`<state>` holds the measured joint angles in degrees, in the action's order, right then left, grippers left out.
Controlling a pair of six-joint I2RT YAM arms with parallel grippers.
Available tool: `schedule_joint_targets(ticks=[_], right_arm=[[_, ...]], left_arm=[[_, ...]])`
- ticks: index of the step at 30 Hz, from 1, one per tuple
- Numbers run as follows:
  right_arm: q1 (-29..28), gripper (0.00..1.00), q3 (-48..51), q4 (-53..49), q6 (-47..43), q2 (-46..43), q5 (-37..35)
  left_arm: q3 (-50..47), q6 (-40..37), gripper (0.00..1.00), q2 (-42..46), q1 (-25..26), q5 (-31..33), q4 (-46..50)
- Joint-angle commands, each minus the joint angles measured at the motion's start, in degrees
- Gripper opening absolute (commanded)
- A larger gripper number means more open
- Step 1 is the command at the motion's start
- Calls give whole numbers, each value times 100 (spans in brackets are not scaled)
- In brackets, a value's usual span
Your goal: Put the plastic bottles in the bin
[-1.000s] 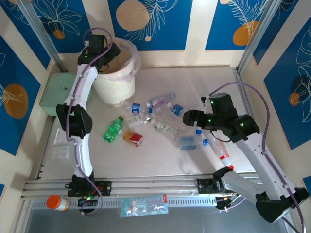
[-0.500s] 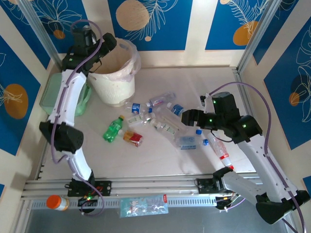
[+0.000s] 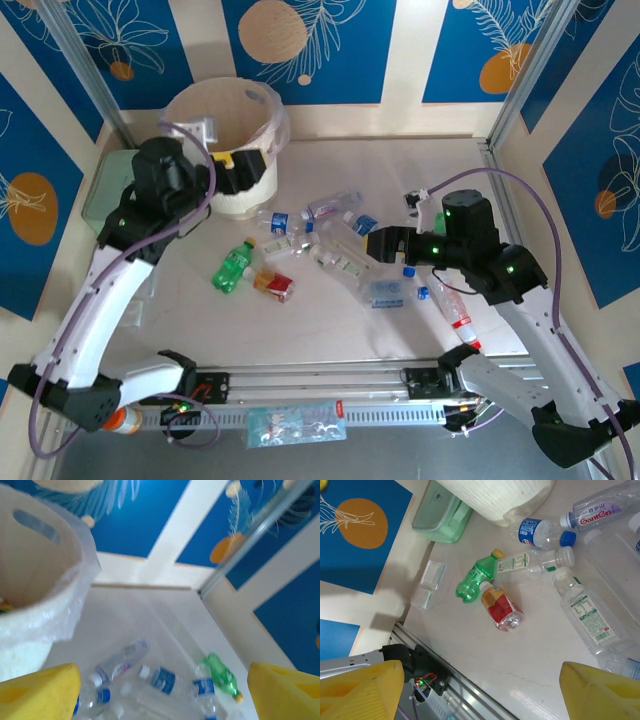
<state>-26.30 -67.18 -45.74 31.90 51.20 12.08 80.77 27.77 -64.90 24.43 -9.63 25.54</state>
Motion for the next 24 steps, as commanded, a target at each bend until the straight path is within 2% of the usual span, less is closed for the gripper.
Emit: schedule_joint_targets(ticks=[1, 3, 6, 9, 11, 13, 17, 22, 24], right_arm=[[-82, 81, -177, -68, -145, -38, -265], [-94, 81, -165, -221, -198, -98, -791], [121, 81, -120, -510, -286, -82, -1358], [581, 81, -21, -629, -225, -5, -1408], [848, 81, 143, -489, -207, -3, -1366], [1201, 81, 241, -403, -167, 125, -1203], [1813, 77, 139, -461, -134, 874, -1160], [1873, 76, -228, -709, -436, 1970, -2044], [1945, 76, -300, -674, -537, 2339, -2189]], left_arm=[[-649, -265, 85, 333, 88, -1174, -81], [-1188, -181, 85, 633, 142, -1553, -263], [-1892, -134, 85, 1055, 237, -1607, -324], [-2329, -373, 85, 1294, 255, -1289, 34], [-2510, -500, 86, 1373, 256, -857, 355], [-2699, -506, 85, 1402, 256, -741, 438], [-3139, -296, 85, 1385, 256, -887, 226], [-3467, -252, 85, 1339, 256, -1090, -84], [-3459, -288, 85, 1303, 256, -1111, -55]])
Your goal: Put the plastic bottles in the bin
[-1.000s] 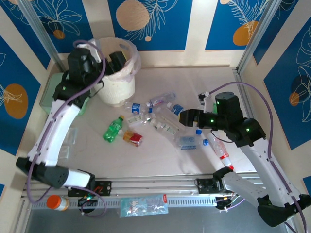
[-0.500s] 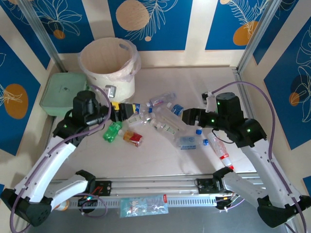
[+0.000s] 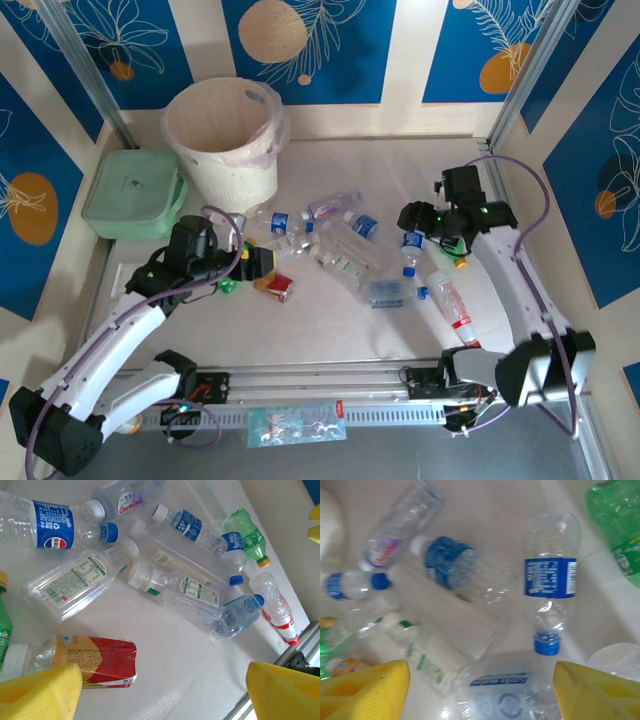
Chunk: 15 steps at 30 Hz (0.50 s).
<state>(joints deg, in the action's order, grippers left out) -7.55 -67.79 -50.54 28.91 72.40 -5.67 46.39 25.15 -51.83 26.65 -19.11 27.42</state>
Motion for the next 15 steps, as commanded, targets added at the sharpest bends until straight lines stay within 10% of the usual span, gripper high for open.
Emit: schedule_joint_targets(ticks=[1, 15], right_arm=[[128, 76, -291, -185, -268, 423, -417], [281, 72, -1230, -169, -570, 2912, -598]], left_arm=[[-9, -51, 85, -16, 33, -171, -214], [-16, -207, 85, 102, 33, -276, -131]])
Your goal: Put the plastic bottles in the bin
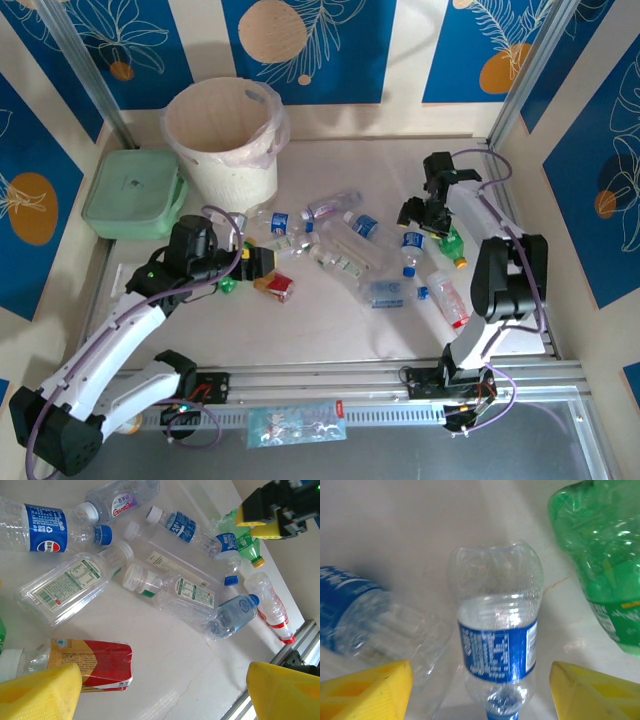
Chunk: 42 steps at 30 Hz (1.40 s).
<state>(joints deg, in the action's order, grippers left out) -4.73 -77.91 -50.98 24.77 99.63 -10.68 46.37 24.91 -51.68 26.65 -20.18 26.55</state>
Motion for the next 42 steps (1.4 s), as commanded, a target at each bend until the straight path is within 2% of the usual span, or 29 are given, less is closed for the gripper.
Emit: schedule_joint_targets(ticks=[1, 17, 21, 26, 36, 39, 42], right_arm=[[-10, 72, -216, -85, -179, 290, -137], [-28, 72, -559, 146, -451, 1282, -159], [-67, 67, -553, 158, -449, 1296, -261], [-242, 56, -400, 252, -498, 894, -635], [-551, 55, -363, -138, -385, -427, -1203], [-747, 55, -547, -286, -382, -1029, -1118], [-851, 54, -597, -168, -183, -1686, -414]], left_arm=[[-14, -204, 85, 76, 33, -170, -45], [-5, -284, 85, -35, 33, -223, -89], [-5, -317, 85, -31, 33, -138, -67], [12, -337, 86, -92, 33, -123, -69], [56, -163, 86, -61, 50, -294, -166], [78, 58, 86, 60, 122, -378, -273], [251, 232, 86, 100, 352, -356, -278]])
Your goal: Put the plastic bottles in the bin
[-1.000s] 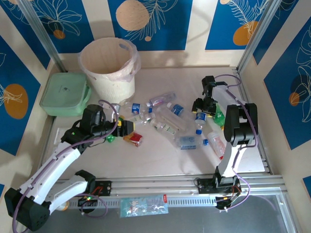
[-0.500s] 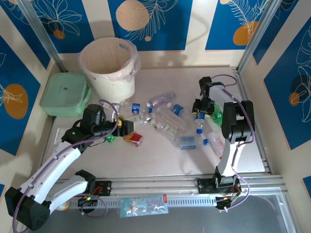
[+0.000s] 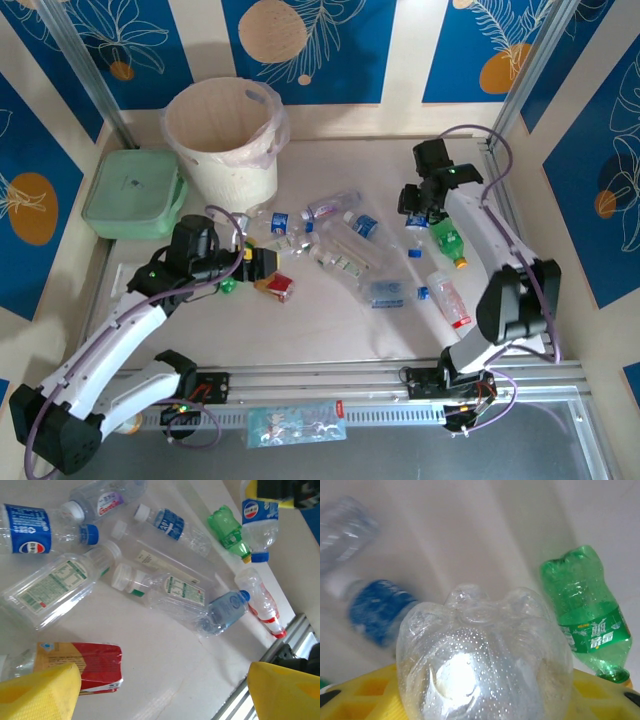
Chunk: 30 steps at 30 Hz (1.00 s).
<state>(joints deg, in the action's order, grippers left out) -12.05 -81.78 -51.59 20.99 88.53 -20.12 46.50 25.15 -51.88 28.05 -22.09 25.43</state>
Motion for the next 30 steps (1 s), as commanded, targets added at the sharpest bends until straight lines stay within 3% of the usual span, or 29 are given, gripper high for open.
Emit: schedule_joint_targets(ticks=[1, 9, 16, 24, 30], right_arm=[[-169, 54, -179, 6, 279, -799, 774], [-875, 52, -119, 535, 924, -1801, 2083], [-1039, 51, 528, 1557, 2017, -2474, 3390], [-1295, 51, 826, 2253, 2594, -2760, 3723], [-1442, 51, 894, 2397, 2648, -2846, 3699]], left_arm=[[284, 272, 86, 104, 325, -177, -239], [508, 834, 88, -315, 1040, -580, -1267], [1020, 559, 89, -985, 1642, -918, -1661], [1069, 1124, 86, -1432, 1880, -1566, -2787], [1168, 1263, 81, -1590, 1962, -1636, -2903]])
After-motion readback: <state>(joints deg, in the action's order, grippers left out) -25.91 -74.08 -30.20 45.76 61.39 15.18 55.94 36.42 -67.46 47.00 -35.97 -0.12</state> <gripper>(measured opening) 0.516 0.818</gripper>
